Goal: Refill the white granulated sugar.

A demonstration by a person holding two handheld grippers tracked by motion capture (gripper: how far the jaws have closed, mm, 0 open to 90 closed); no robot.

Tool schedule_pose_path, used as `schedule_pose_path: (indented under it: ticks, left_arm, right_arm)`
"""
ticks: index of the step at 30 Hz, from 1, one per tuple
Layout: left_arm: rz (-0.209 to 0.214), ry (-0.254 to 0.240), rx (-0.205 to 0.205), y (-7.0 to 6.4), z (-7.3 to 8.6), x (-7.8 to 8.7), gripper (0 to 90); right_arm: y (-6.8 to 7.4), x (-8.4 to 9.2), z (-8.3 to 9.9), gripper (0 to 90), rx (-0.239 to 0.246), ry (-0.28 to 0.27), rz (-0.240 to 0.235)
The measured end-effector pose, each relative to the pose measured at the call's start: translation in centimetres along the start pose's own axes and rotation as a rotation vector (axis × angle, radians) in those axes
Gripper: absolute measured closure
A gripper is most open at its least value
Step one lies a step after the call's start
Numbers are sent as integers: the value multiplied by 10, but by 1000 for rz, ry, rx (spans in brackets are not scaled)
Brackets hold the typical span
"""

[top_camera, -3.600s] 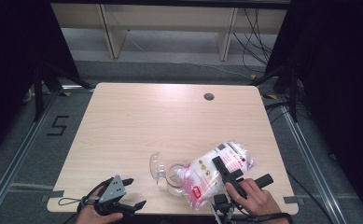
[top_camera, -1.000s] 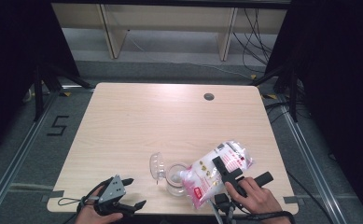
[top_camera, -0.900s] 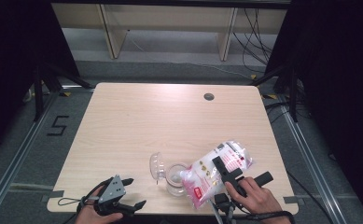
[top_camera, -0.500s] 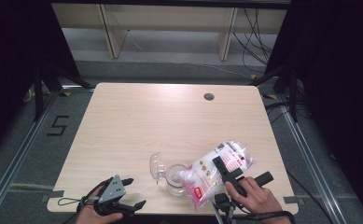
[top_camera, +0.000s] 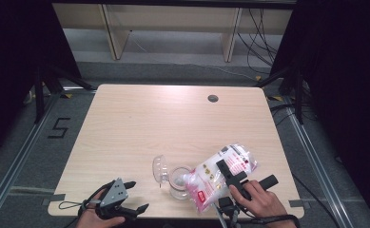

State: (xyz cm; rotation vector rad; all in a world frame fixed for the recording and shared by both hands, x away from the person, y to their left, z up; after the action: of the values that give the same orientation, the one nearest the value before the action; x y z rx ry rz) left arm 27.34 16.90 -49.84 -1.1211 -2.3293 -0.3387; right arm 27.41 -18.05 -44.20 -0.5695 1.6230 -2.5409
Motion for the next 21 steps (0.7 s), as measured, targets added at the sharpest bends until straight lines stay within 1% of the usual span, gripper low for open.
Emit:
schedule_pose_path:
  ticks: [1, 2, 4, 8, 9, 10, 11, 12, 13, 14, 15, 16, 17, 20, 21]
  left_arm:
    - [5, -3, 2, 0, 0, 0, 158]
    - [1, -4, 1, 0, 0, -1, 158]
    - [-5, 11, -19, 2, 0, 0, 158]
    - [-2, 13, -20, 2, 0, 0, 158]
    - [0, 5, -10, 1, 0, -1, 158]
    - [9, -12, 12, -1, 0, -2, 158]
    - [8, -11, 11, -1, 0, -2, 158]
    - [4, -5, 4, 0, 0, -1, 158]
    - [-5, 11, -19, 1, 0, 0, 158]
    - [-5, 15, -20, 1, 0, 0, 158]
    - [-5, 16, -21, 1, 0, 0, 158]
    - [0, 2, -8, 1, 0, -1, 158]
    - [1, 2, -1, 0, 0, 0, 158]
    - [1, 2, -1, 0, 0, 0, 158]
    - [0, 2, -1, 0, 0, 0, 158]
  right_arm:
    - [1, 1, 0, 535, -13, 8, -1]
    - [1, 1, 0, 535, -10, 9, -1]
    - [0, 0, 1, 535, -1, 4, -2]
    - [-1, 0, 0, 535, 10, 1, -1]
    - [0, 1, 1, 536, -9, 11, -1]
    - [0, 1, 0, 536, -7, 10, -1]
    - [-2, 1, 0, 536, 9, 0, 0]
    - [-2, 0, 0, 536, 19, -6, 5]
    - [-2, 1, 0, 536, 9, -1, 0]
    - [0, 1, 0, 537, -1, 7, 1]
    - [0, 1, 0, 537, 0, 9, 1]
    - [0, 1, 0, 537, -3, 8, 0]
    - [0, 1, 0, 537, -2, 7, 0]
    - [0, 2, 0, 537, -9, 9, 1]
    - [-2, 1, 0, 537, 17, -3, 2]
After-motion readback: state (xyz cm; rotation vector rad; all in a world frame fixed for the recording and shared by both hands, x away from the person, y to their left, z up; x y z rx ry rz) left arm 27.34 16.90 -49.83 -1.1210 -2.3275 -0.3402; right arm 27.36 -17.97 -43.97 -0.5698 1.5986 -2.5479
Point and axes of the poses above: each handheld gripper's, and its own axes: x roughly backward along the jaws, z roughly out of its underside, y roughly to its left, the point moved 1 cm from there along -x, roughly forward along the jaws, and after that the axes turned 2 degrees about -z, right-handed, at the moved point
